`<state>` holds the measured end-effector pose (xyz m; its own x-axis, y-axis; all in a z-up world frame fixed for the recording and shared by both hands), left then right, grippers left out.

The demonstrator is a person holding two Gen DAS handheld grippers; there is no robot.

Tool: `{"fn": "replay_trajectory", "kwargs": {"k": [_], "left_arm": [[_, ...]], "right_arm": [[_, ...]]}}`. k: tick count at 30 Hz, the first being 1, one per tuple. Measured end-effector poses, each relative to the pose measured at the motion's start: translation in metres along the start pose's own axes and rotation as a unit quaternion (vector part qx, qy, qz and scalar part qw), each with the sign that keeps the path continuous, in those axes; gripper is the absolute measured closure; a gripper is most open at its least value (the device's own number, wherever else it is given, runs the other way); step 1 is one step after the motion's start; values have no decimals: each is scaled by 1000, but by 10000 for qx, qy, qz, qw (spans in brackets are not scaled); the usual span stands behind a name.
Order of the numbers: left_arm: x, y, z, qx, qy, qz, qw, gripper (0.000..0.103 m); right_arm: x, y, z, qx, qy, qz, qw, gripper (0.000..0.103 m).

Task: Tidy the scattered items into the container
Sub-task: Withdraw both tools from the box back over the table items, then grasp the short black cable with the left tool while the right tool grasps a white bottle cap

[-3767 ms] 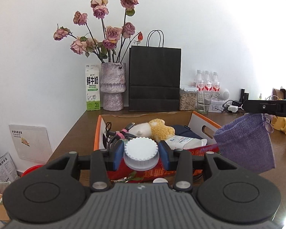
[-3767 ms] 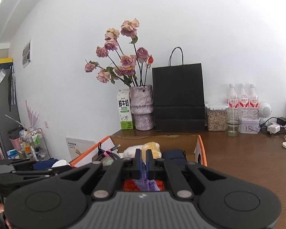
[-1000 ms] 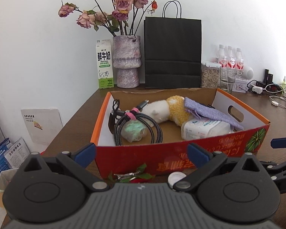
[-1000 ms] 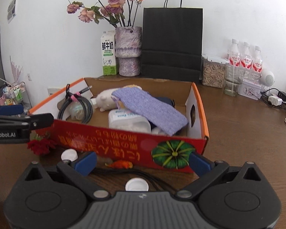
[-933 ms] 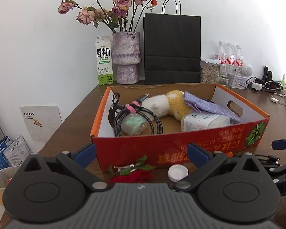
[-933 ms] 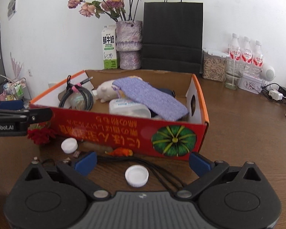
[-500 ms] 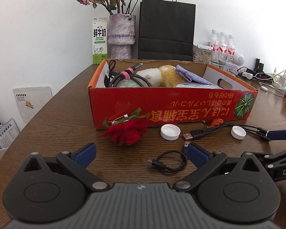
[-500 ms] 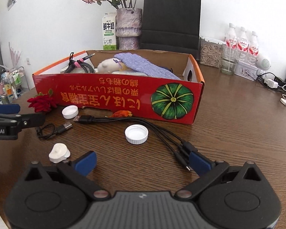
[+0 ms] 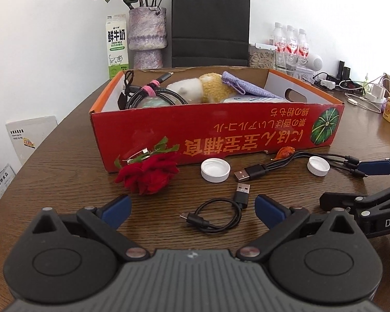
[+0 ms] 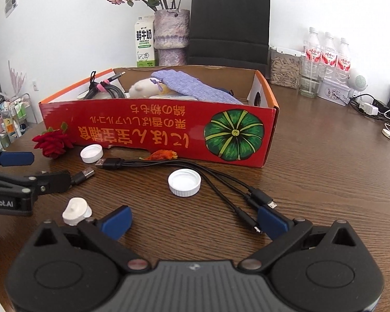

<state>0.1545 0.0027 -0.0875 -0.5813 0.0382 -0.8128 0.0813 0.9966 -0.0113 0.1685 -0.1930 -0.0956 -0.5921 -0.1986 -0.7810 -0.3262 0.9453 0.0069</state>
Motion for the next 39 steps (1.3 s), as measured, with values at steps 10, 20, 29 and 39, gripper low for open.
{"fn": "replay_trajectory", "kwargs": {"k": [10, 20, 29, 39], "left_arm": [[4, -12, -6, 86, -168, 220, 9996, 61], [7, -5, -18, 51, -315, 20, 9995, 64], [3, 10, -34, 27, -462, -158, 9988, 88], [18, 22, -44, 134, -319, -395, 9986, 58]], "right_arm": [[0, 0, 0, 1, 0, 0, 10000, 0], [0, 3, -7, 110, -169, -45, 9998, 0], [-4, 57, -29, -614, -473, -389, 9962, 2], [2, 87, -16, -780, -230, -562, 9951, 40]]}}
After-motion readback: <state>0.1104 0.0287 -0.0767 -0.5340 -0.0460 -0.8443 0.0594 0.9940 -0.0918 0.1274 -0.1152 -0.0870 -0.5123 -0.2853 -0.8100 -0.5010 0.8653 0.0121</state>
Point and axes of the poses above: each gripper's, at about its wrist camera, not at the fingertips, and z roughly the way its jaws point, y to its left, x to its underside, the point moved 6 cm from there along z, roughly the way its jaws point, and after that the axes turned 1 degree about x, right-handed, at the moved point
